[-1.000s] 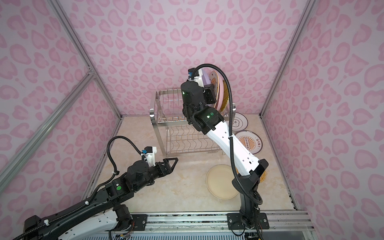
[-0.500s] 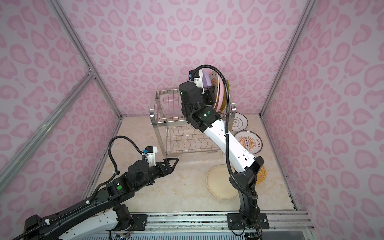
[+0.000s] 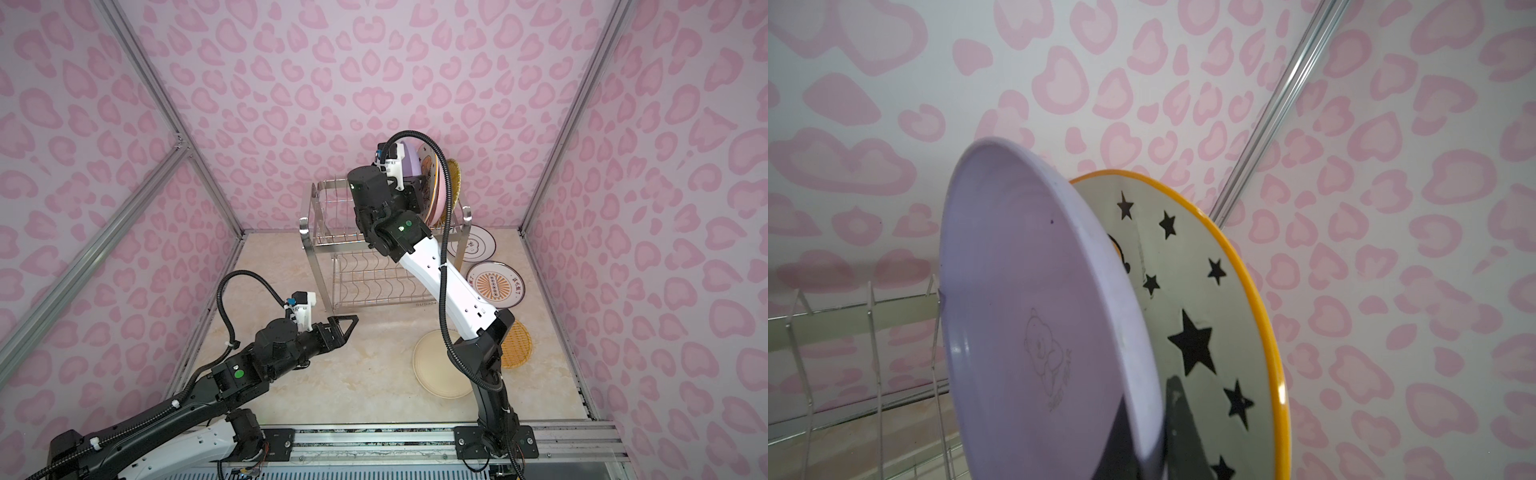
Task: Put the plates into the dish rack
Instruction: 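Lower the lilac plate upright into the top rack slots beside the star plate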
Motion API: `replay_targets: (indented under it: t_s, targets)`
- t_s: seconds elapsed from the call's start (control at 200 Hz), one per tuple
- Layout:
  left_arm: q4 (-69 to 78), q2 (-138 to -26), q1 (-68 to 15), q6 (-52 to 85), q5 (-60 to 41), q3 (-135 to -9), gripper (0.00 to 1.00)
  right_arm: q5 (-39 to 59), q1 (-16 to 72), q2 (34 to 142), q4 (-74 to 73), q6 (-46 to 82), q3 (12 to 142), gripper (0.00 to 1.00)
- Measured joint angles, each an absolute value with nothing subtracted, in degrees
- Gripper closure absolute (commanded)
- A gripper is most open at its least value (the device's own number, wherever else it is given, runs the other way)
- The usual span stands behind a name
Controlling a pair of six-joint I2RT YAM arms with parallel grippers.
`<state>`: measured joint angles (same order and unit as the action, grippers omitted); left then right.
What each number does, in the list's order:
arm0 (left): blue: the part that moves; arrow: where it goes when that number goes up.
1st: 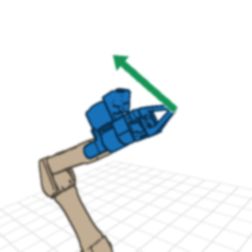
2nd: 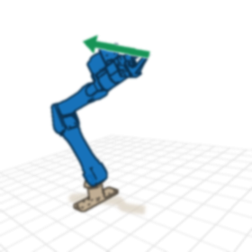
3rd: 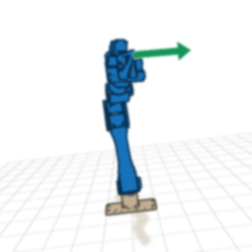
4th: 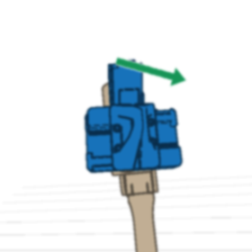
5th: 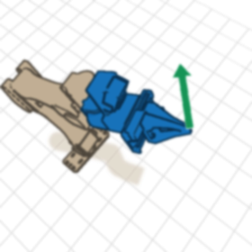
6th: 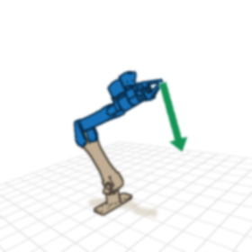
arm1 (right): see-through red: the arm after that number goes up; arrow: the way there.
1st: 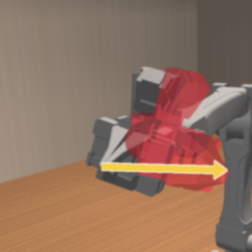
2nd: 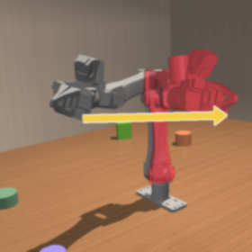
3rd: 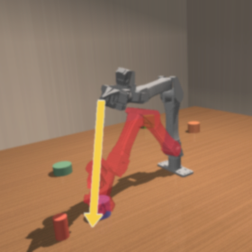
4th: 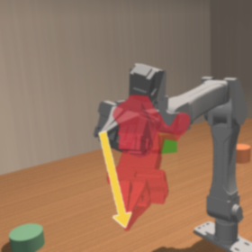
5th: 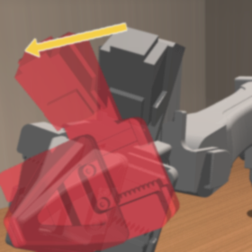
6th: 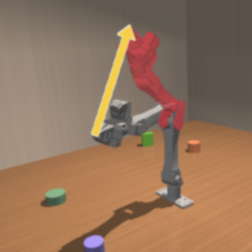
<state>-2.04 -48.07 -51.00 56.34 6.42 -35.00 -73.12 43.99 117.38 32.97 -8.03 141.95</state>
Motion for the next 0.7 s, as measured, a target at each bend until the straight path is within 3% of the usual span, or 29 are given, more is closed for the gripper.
replay_targets:
  t_s: [0.7]
  targets:
    - [-1.9, -50.0, -49.2, 56.6, 4.3, -34.9, 0.03, -73.7, 44.3, 117.6, 40.8, 3.5, 142.0, 1.0]
